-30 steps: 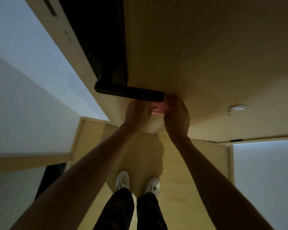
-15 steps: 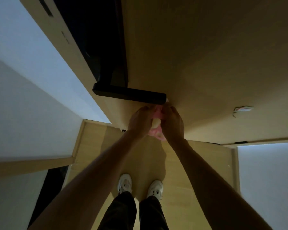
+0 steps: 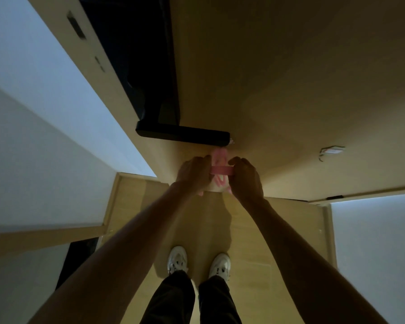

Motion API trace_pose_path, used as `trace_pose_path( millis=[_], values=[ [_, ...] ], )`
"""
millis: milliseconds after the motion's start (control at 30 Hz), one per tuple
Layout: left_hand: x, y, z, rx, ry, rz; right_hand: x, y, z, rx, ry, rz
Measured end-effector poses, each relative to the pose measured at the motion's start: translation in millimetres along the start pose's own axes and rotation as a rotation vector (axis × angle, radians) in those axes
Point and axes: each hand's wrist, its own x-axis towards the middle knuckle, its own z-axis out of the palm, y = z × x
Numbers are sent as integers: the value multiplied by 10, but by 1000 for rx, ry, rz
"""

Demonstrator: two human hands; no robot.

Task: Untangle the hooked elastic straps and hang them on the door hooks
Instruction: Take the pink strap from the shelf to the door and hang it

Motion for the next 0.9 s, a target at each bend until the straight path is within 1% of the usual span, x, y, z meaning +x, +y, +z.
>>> trace_pose_path(
  millis=[67,167,267,433,567,667,767,833,900],
  values=[
    [-44,40,-19,-74,-50,19,-48,24,-57,22,2,13],
    [-83,152,-84,-180,-142,52,-144,96,-189,156,7,59],
    [-109,329,-139,-240,-221,50,-246,219,-361,234,-14,30],
    [-82,729,-134,-323,-292,62,-373,549,-725,301,-78,21],
    [-22,1175,-53,-360,-254,100,-459,948,-1004,342,-28,-32],
    [34,1550,69,-348,-193,110,-518,1308,-1203,325,69,-96],
    [130,1875,210,-329,-83,138,-546,1642,-1409,296,143,-112],
    [204,2036,306,-288,14,179,-520,1789,-1538,277,159,-115],
    [274,2158,391,-278,88,184,-468,1896,-1634,265,158,-131]
  ],
)
